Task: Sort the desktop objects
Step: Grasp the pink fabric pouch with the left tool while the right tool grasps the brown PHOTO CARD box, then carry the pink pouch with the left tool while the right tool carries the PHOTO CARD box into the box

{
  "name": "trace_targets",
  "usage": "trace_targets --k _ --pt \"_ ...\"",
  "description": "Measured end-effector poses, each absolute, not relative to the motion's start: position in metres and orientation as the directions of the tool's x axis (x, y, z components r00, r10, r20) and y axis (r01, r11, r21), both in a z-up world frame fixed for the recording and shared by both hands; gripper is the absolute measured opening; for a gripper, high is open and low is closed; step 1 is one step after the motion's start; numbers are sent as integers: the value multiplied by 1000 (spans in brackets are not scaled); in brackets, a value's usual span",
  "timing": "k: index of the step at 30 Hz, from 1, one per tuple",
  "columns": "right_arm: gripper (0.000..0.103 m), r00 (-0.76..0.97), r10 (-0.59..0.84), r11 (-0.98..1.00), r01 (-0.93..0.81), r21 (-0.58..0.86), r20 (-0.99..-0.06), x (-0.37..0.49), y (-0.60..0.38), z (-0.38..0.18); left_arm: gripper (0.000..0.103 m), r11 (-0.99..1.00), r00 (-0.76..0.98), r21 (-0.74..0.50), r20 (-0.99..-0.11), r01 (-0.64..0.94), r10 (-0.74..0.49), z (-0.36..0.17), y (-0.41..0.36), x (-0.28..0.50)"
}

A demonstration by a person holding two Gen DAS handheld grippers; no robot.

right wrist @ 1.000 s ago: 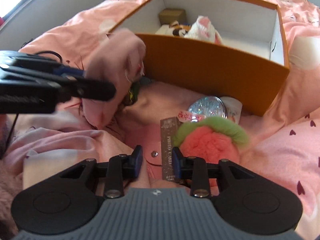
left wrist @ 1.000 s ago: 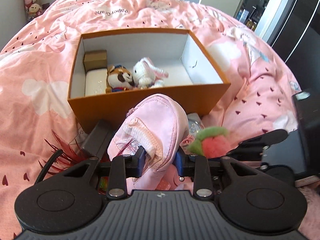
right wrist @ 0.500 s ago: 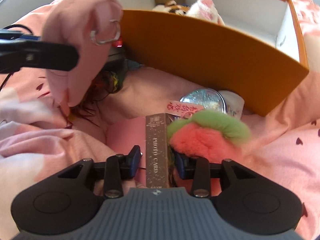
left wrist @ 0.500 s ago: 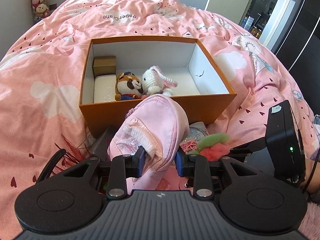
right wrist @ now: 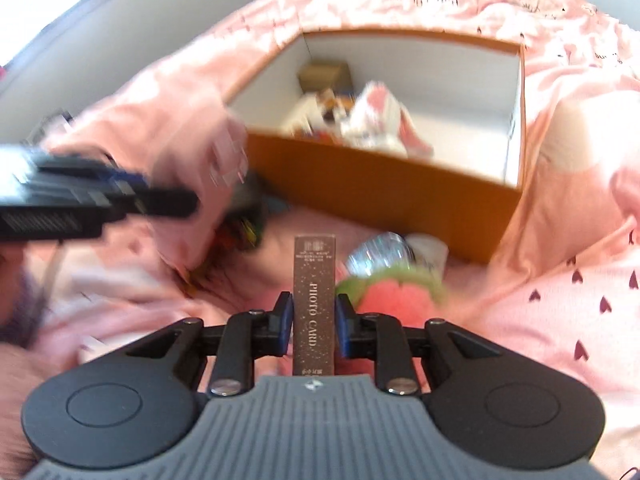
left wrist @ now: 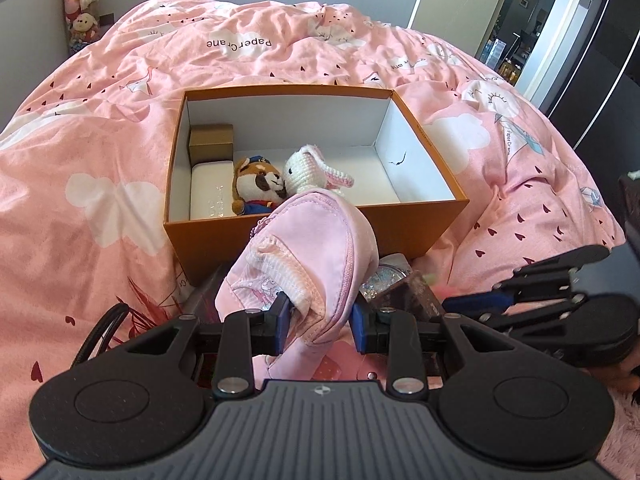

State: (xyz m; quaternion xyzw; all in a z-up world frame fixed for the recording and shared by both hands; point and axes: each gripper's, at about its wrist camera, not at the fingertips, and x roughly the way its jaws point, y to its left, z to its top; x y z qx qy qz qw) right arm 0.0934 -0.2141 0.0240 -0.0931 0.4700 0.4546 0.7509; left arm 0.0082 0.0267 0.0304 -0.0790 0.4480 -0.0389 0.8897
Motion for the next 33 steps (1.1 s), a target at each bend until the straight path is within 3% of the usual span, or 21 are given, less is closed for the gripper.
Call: trace_targets --k 2,3,5,8,12,14,16,30,31,33 --pt "17 126 632 551 -766 330 -764 98 -215 32 35 984 602 -178 -786 2 -143 33 27 9" --pt "1 113 653 541 -761 357 -749 101 -215 37 35 984 605 -180 -783 3 -145 35 28 9" --pt "0 96 687 515 -763 390 -720 105 -212 46 35 983 609 -184 -779 1 -146 37 30 10" --pt "0 143 666 517 -796 315 -732 107 -202 53 35 984 613 -180 -777 -3 -140 39 32 11" --pt "9 128 630 517 -805 291 -766 116 -191 45 35 983 603 -185 -784 -1 -147 37 34 11" --pt "18 100 613 508 -810 294 -783 118 -184 35 35 983 596 -182 -789 3 -148 36 33 11" --pt "35 62 595 481 -826 293 -801 113 -178 28 35 983 592 -181 -792 6 -149 35 32 11" --pt "35 -5 430 408 -891 199 -903 96 -132 -27 35 984 583 -178 -799 3 -147 32 32 10" --pt "28 -13 435 411 -887 212 -900 97 -133 -28 35 984 583 -179 -799 2 -146 32 32 10" --pt "26 -12 448 410 -886 217 -894 98 -135 -26 35 984 584 -180 -798 3 -147 33 33 10"
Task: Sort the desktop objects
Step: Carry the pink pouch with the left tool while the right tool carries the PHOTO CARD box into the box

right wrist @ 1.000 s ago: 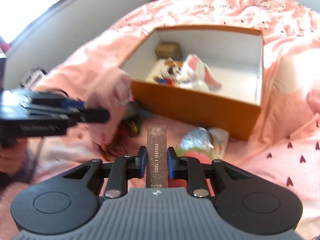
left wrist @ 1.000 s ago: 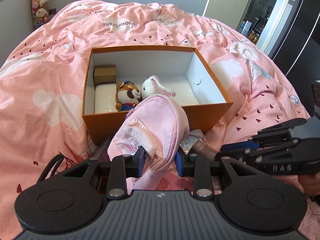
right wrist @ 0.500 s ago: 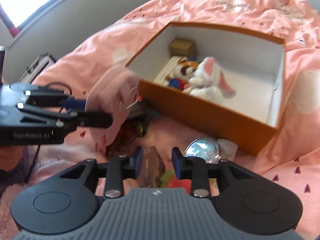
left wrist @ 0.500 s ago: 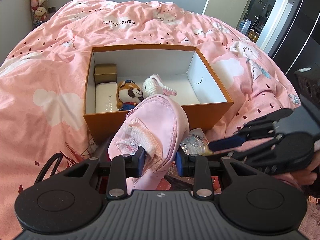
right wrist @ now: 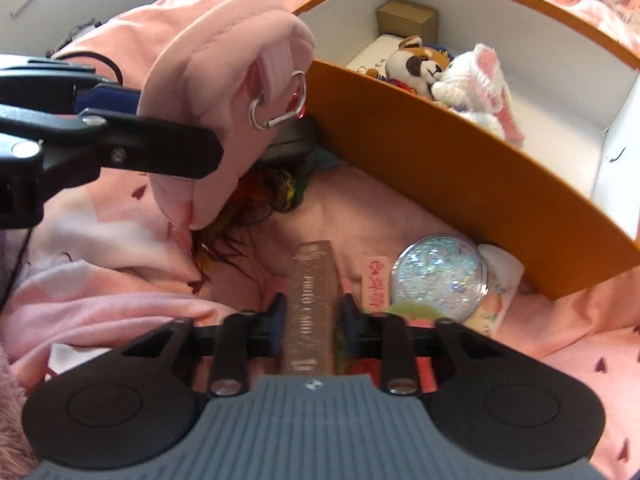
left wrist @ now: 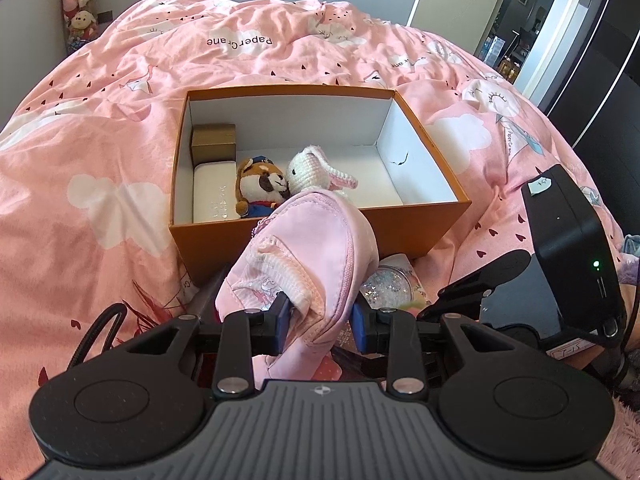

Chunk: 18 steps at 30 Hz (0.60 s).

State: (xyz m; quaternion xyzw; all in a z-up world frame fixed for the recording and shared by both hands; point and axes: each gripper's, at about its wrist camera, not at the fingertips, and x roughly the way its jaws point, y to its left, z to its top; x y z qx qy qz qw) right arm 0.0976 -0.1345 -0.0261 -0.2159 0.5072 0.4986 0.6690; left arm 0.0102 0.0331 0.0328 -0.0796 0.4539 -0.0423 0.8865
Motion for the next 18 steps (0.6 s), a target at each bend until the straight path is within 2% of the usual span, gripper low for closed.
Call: trace_targets --k 4,11,18 --pt "24 10 497 415 -881 227 -868 102 -143 -9 35 982 592 -187 -792 0 -151 37 38 13" --pt "24 14 633 430 -838 336 -774 129 -154 31 35 975 616 -223 -768 0 -176 51 48 29" --pt "24 92 707 449 -824 345 -701 156 -158 72 35 968 654 -251 -731 9 -196 74 59 56"
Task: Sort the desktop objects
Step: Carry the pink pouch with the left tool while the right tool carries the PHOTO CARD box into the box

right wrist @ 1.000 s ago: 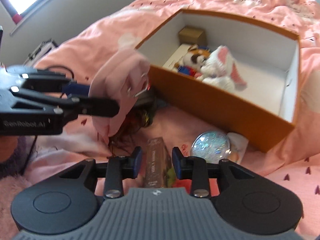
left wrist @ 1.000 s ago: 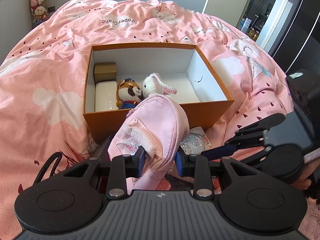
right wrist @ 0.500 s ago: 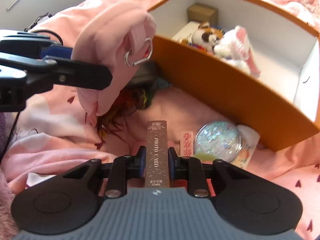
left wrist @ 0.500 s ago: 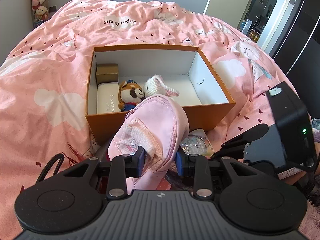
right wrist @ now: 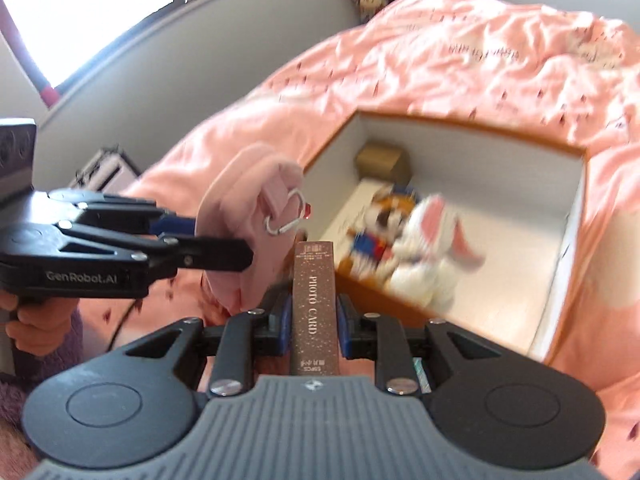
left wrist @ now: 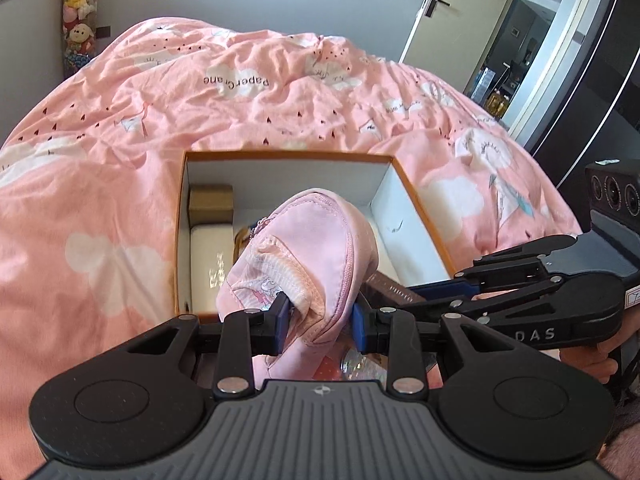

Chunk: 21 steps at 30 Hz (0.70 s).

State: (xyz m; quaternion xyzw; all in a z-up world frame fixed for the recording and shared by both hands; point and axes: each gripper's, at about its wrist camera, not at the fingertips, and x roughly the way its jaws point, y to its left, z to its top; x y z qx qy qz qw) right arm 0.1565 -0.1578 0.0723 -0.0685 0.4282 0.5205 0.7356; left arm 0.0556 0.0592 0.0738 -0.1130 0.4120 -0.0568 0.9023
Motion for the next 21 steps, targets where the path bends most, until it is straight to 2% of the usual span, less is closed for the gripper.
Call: trace_targets --k 5,11,16,21 --pt "24 207 711 525 -792 312 -672 185 -167 90 35 940 666 -342 -696 18 -266 85 67 82" --pt "24 340 666 647 -706 289 -664 223 -179 92 35 868 641 -490 -643 76 -419 85 57 127" --pt "24 440 579 754 -610 245 -686 243 -190 77 35 776 557 -626 -616 83 -557 52 42 167" --pt "24 440 557 779 -571 260 -704 251 -195 60 35 719 472 -695 -637 -11 -609 5 38 195"
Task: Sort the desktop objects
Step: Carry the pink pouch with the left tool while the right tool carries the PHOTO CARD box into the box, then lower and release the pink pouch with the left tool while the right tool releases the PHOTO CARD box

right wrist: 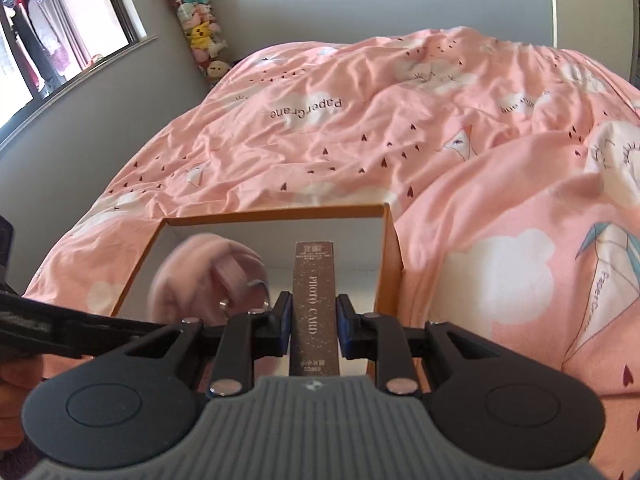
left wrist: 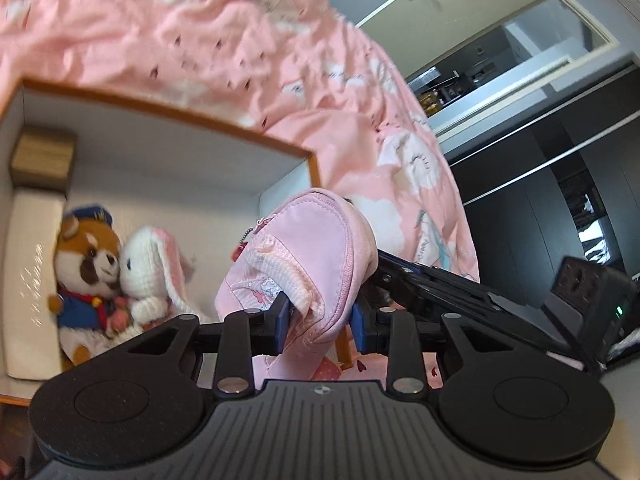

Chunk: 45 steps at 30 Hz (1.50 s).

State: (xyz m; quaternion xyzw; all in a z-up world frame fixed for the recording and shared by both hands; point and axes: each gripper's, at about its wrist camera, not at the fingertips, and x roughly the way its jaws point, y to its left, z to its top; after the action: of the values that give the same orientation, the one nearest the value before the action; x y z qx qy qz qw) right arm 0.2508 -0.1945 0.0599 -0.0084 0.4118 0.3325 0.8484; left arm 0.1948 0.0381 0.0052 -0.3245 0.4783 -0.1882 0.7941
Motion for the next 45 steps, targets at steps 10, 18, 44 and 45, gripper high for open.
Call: trace_targets --k 10,18,44,45 --pt "24 431 491 805 -556 205 -757 252 -171 27 34 650 408 -748 -639 -133 -652 -44 54 219" --pt "24 423 450 833 -516 199 -787 247 -161 7 34 663 356 -723 -682 -193 -639 -69 58 223" --pt "24 399 473 765 -628 142 -785 239 -159 0 50 740 443 -664 -697 -103 -564 -53 51 200" --pt "24 387 482 764 -626 160 -786 241 -162 1 50 746 440 -657 -705 -108 -557 -56 49 201"
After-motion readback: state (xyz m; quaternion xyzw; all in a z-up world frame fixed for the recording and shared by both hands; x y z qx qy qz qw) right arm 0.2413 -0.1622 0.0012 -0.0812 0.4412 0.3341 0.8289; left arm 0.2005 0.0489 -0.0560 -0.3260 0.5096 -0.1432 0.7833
